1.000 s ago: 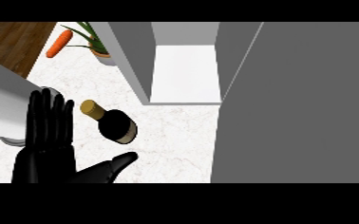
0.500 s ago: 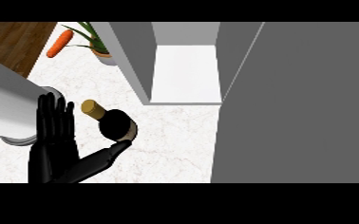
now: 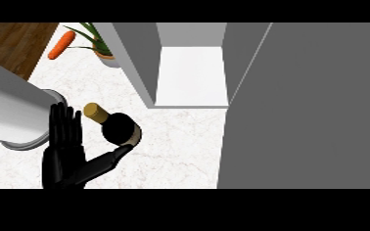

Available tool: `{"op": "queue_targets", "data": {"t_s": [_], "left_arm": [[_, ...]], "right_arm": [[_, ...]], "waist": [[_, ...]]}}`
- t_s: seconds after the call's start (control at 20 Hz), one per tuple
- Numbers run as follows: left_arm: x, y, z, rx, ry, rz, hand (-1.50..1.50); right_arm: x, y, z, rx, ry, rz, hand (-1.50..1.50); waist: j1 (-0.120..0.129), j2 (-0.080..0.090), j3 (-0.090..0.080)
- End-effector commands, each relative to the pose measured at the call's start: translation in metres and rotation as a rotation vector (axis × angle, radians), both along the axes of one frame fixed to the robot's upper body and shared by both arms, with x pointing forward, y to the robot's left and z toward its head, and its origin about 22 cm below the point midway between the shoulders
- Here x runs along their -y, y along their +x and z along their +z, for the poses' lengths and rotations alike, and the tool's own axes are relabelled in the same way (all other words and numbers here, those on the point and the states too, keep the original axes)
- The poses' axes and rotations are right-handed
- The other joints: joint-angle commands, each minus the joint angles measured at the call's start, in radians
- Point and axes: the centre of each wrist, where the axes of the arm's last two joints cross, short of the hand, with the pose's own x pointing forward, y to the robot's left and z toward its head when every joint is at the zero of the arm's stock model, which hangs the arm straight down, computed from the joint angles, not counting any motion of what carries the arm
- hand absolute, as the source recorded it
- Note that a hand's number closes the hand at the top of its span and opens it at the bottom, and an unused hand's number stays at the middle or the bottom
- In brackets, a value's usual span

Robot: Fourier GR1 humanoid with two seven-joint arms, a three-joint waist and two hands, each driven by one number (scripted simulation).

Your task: Pick up the wine, place it into the cabinet and close the cabinet

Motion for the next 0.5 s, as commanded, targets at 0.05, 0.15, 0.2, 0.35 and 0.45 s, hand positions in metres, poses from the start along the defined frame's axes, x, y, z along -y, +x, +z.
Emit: {"op": "queue_targets", "data": {"t_s": [0.05, 0.15, 0.2, 0.35, 0.45], "left_arm": [[-0.002, 0.004, -0.031, -0.019, -0.007, -0.018, -1.50], [-0.009, 0.018, -0.021, -0.019, 0.003, -0.038, -1.50], [-0.012, 0.008, -0.029, -0.011, 0.001, -0.023, -1.50], [0.004, -0.005, -0.052, 0.000, -0.025, -0.040, -1.50], [-0.001, 0.011, -0.041, 0.001, -0.018, -0.052, -1.50]], "right_arm": [[0.001, -0.033, 0.008, 0.037, 0.041, 0.044, -1.50], [0.008, -0.036, 0.014, 0.046, 0.014, 0.048, -1.50], [0.008, -0.034, 0.023, 0.053, 0.027, 0.043, -1.50], [0.010, -0.036, 0.022, 0.041, 0.002, 0.039, -1.50], [0.001, -0.021, 0.019, 0.037, 0.029, 0.049, -1.50]], "waist": [[-0.002, 0.000, 0.000], [-0.005, 0.000, 0.000], [-0.001, 0.000, 0.000], [-0.002, 0.000, 0.000], [0.002, 0.000, 0.000]]}}
